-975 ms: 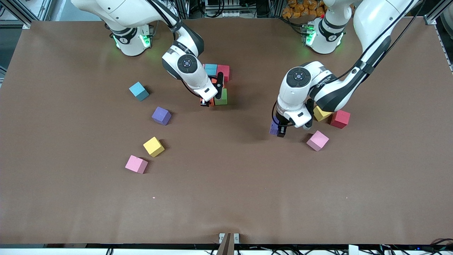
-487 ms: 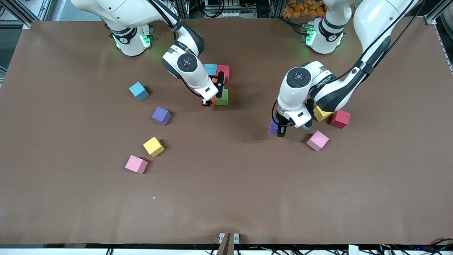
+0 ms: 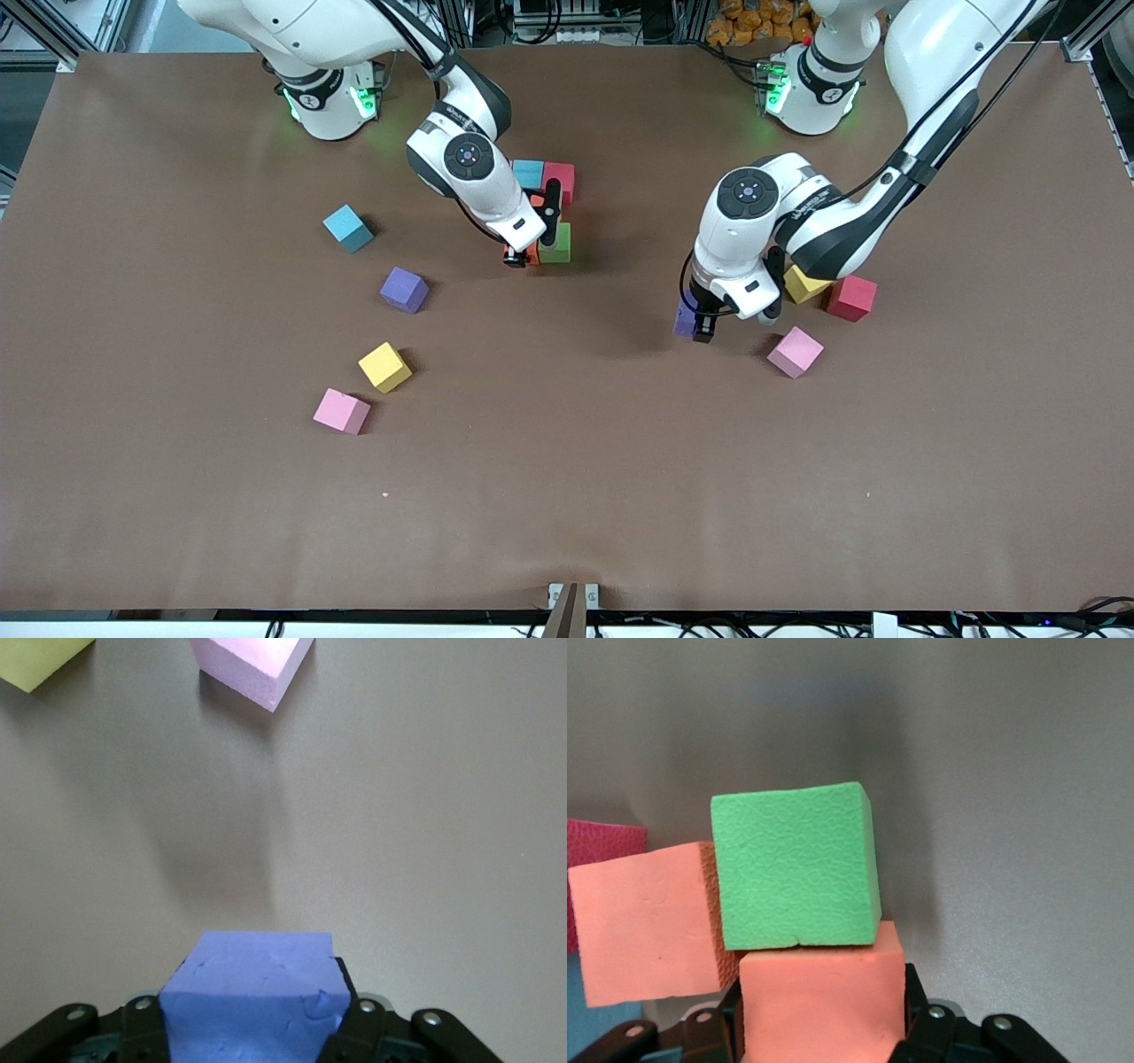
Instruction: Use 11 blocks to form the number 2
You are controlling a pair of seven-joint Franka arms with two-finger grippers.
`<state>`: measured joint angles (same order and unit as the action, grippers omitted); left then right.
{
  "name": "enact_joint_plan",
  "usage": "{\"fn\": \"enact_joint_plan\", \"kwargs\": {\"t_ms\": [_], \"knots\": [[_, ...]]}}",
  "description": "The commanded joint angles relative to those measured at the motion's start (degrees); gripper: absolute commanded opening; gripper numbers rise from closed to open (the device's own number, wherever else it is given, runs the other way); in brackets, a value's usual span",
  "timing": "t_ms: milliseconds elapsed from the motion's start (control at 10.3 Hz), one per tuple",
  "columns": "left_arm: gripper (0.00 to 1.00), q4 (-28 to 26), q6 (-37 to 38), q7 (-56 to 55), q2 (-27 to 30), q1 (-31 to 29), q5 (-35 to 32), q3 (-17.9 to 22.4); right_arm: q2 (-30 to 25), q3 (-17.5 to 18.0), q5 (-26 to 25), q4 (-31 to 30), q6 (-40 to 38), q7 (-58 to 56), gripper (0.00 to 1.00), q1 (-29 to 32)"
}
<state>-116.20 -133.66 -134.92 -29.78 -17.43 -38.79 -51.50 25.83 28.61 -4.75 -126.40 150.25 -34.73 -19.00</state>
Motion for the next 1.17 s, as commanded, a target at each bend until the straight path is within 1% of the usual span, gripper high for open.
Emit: {"fn": "enact_joint_plan", "kwargs": {"t_ms": [0,195,292,390,487,877,1072], "knots": [[0.41,0.6,1.1,-0.7,0.4,-0.2,1.4,-0.8,-1.0,0.0,-1.3,-1.0,0.8,2.0,0.73,-0.3],[0.41,0.8,1.1,-0.7,0.4,0.2,2.1,-0.9,-1.5,0.0,-1.2,-1.0,0.3,2.2,0.74,-0.3],[0.41,1.1,1.1,-0.9,0.4,0.4,2.2,-1.3,-1.5,0.0,-1.2,-1.1,0.0,3.4,0.79,-0.2],[0.41,1.1,1.1,-1.0,0.4,0.6,3.4,-1.7,-1.6,0.0,-1.2,-1.1,-0.1,4.5,0.97,-0.3],[0.41,1.4,1.2,-1.0,0.4,0.9,3.7,-1.8,-1.6,0.9,-1.2,-1.0,-0.5,4.3,1.0,0.0],[0.41,2.6,2.4,-1.0,0.3,2.8,5.6,-1.8,-5.3,1.9,-1.2,-1.0,-5.9,4.1,1.0,0.7],[0.41,2.6,2.5,-1.0,0.2,2.8,5.7,-1.8,-6.9,1.9,-1.2,-1.0,-6.5,3.6,1.0,0.9]]}}
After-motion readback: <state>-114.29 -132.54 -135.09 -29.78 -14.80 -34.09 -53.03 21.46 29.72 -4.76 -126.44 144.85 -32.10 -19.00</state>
